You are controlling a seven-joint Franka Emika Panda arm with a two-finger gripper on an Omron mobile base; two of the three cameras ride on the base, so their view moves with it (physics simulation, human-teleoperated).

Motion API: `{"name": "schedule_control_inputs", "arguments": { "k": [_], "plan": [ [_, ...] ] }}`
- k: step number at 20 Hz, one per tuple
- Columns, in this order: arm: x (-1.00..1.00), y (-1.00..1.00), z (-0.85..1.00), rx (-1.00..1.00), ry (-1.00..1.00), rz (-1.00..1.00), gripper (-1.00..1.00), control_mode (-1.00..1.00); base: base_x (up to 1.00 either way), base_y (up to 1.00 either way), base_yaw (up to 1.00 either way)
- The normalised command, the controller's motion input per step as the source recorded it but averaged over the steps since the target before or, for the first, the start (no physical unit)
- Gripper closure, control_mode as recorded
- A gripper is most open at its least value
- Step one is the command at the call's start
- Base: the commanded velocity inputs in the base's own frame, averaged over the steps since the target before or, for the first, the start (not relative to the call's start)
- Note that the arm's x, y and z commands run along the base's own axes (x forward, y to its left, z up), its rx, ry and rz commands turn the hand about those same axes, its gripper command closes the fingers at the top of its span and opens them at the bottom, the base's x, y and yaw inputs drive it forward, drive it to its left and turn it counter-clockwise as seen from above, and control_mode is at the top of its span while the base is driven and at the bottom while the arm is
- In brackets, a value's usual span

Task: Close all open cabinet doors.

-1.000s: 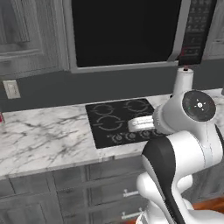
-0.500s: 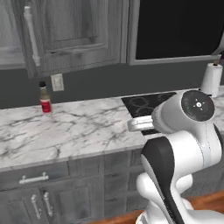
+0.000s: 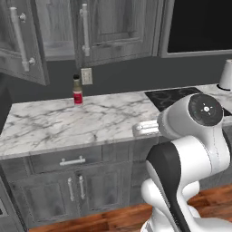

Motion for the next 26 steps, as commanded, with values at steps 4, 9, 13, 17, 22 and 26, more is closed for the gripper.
{"name": "schedule_control_inputs", "arguments": {
  "k": [4,9,13,17,22,26],
  "plan": [
    [0.00,0.00,0.00,0.00,0.00,0.00,-1.00,1.00,-0.19,0.60,0.00],
    [0.00,0.00,0.00,0.00,0.00,0.00,-1.00,1.00,-0.03,0.52,0.00],
    [0.00,0.00,0.00,0.00,0.00,0.00,-1.00,1.00,0.15,0.31,0.00],
    [0.00,0.00,0.00,0.00,0.00,0.00,-1.00,1.00,0.45,0.01,0.00],
    [0.00,0.00,0.00,0.00,0.00,0.00,-1.00,1.00,0.50,0.00,0.00],
    [0.00,0.00,0.00,0.00,0.00,0.00,-1.00,1.00,0.49,0.00,0.00]
  ]
}}
